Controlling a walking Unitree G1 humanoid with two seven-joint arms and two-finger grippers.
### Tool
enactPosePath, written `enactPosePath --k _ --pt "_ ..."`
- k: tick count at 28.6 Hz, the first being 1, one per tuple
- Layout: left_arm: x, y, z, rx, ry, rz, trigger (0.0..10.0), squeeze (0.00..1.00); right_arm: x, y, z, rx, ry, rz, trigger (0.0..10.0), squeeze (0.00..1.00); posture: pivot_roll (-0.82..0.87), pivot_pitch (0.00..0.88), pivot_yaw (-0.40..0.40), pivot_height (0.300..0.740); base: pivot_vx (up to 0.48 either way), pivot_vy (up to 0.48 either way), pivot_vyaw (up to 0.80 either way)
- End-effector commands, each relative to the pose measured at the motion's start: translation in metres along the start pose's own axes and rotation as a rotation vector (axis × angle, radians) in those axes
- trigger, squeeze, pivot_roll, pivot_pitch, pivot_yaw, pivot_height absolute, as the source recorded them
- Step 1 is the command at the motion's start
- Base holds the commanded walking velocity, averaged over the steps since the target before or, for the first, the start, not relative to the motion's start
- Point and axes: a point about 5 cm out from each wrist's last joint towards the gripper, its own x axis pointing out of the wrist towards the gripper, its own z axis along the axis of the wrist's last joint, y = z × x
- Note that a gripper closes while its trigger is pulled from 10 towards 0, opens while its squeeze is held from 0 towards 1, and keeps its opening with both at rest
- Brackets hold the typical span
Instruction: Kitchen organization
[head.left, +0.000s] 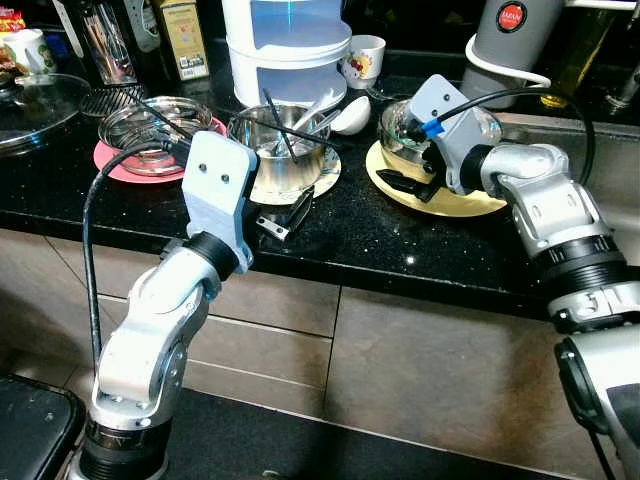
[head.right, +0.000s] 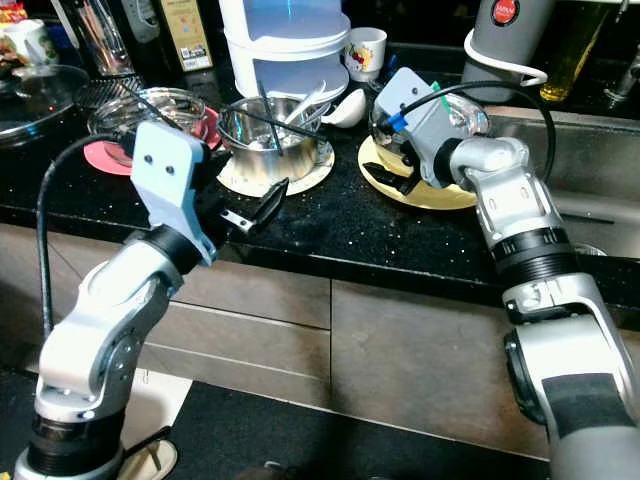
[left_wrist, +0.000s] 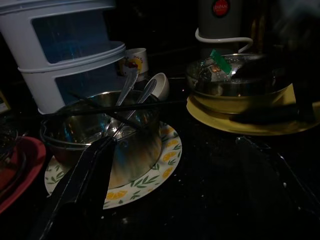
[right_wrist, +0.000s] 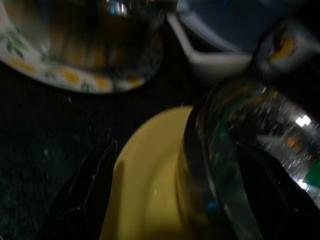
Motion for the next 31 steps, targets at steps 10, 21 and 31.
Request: enactPosePath --k 10,21,31 --pt "-0.001 -0.002 0.001 -0.017 0.003 -0.006 10.0 0.0 -0.01 -0.011 -0.007 -0.127 0.18 -0.017 1.4 0.0 0.03 0.054 -0.04 0.74 0.0 0.0 0.0" --pt "0.0 -0.004 0.002 -0.025 0.002 -0.003 10.0 0.0 -0.013 -0.012 0.008 -0.179 0.105 -0.023 0.0 0.0 0.02 0.054 -0.041 0.74 0.0 0.0 0.0" --pt "0.001 0.002 0.002 -0.004 0.001 0.046 10.0 0.0 -0.013 -0.006 0.037 -0.046 -0.192 -0.005 0.0 0.0 0.02 0.053 -0.035 0.74 0.0 0.0 0.0"
